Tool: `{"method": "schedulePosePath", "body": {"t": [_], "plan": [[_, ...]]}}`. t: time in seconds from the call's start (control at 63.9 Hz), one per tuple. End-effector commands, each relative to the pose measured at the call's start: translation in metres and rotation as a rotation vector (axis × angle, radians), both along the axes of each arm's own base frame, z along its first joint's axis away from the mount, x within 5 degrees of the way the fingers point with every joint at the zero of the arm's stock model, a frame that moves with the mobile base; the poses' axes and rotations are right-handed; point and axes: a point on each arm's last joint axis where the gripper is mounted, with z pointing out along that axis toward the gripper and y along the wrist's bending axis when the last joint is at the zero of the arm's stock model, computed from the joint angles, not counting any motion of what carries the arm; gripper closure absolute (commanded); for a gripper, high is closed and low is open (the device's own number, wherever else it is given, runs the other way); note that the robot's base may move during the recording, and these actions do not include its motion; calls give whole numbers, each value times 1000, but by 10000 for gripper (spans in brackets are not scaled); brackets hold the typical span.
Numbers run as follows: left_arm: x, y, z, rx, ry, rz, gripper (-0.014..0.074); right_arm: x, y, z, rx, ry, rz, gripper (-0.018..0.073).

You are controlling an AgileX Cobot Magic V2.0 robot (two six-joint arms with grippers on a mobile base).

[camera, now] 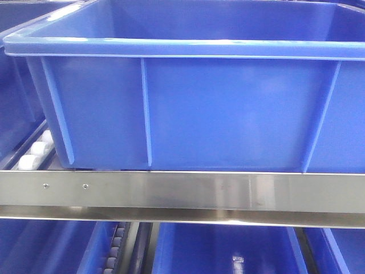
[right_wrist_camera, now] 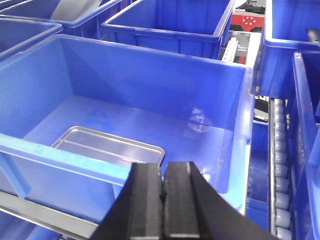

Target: Grab silver tray and place in blue box

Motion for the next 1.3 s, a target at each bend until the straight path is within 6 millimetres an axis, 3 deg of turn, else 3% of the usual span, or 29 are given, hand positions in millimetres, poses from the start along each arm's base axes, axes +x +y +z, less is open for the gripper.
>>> {"method": "schedulePosePath", "body": {"t": [0.0,0.767,0.924,1.064,1.284], "plan": [[-2,2,12,-21,-128,19,691,-1,1,15,-4,-103,10,504],[-2,2,11,-21,-123,18,691,1,1,11,-12,-93,5,504],[-2,2,11,-21,-123,18,691,6,1,-5,-42,-61,-76,504],[-2,2,11,-21,-123,18,691,7,-2,-25,-51,-136,-182,504],[-2,2,11,-21,-123,18,691,3,-10,-80,17,-233,-350,504]]}}
